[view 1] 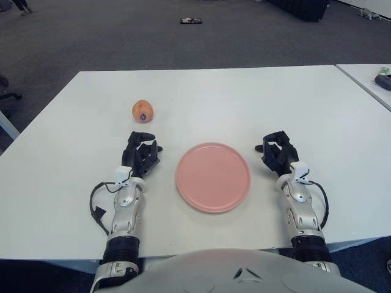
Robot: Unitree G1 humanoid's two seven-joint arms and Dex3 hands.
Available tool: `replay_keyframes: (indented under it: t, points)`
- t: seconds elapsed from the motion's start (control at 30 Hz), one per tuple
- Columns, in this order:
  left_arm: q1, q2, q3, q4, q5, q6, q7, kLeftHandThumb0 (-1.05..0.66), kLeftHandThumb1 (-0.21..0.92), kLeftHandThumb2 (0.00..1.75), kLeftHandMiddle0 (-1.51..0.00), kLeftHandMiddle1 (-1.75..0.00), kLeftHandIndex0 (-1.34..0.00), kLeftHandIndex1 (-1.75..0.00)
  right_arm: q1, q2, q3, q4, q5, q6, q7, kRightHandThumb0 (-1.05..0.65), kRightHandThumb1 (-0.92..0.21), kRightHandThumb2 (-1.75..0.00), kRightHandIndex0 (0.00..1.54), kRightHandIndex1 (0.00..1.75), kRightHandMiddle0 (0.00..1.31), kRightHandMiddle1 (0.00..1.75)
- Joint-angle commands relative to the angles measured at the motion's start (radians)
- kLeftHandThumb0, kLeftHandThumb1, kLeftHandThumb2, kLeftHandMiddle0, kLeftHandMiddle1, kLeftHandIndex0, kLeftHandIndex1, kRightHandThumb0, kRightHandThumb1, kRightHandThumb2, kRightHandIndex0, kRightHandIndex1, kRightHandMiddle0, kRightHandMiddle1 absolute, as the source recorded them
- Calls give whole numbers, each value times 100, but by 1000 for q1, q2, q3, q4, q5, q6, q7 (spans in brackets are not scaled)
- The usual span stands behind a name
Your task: Put the apple into the plate.
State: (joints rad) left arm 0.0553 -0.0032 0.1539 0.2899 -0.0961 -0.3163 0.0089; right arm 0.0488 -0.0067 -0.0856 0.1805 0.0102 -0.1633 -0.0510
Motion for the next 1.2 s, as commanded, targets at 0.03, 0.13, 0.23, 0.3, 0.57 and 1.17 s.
replay_keyframes:
  t: [0.03, 0.13, 0.23, 0.3, 0.57, 1.17]
  points:
    - [17, 0, 3, 21, -5, 10, -5, -37, 73, 79, -58, -149, -31, -175, 0, -3, 2, -9, -2, 6, 3, -36, -80, -70, 47, 120, 26, 175]
    - [16, 0, 3, 21, -9, 11, -7, -38, 72, 81, -58, -150, -31, -175, -1, -4, 2, -9, -1, 8, 4, -36, -80, -69, 46, 120, 26, 175]
    - [16, -1, 4, 22, -12, 10, -8, -38, 72, 81, -58, -150, -32, -175, -1, -4, 2, -8, -1, 8, 3, -36, -80, -69, 46, 120, 26, 175]
    - [15, -1, 4, 23, -13, 8, -6, -38, 71, 82, -58, -150, -32, -175, -1, -4, 2, -7, -1, 6, 2, -36, -80, -69, 46, 121, 26, 175]
    - [-2, 0, 0, 3, 50, 0, 65, -38, 71, 81, -56, -148, -32, -175, -1, 0, 4, -8, 0, 2, 0, -36, -82, -67, 45, 121, 25, 175]
    - [-221, 217, -47, 10, 469, 91, 277, -38, 73, 80, -62, -142, -31, -175, -4, 5, 12, -13, -13, 0, -16, -36, -80, -70, 46, 117, 26, 175]
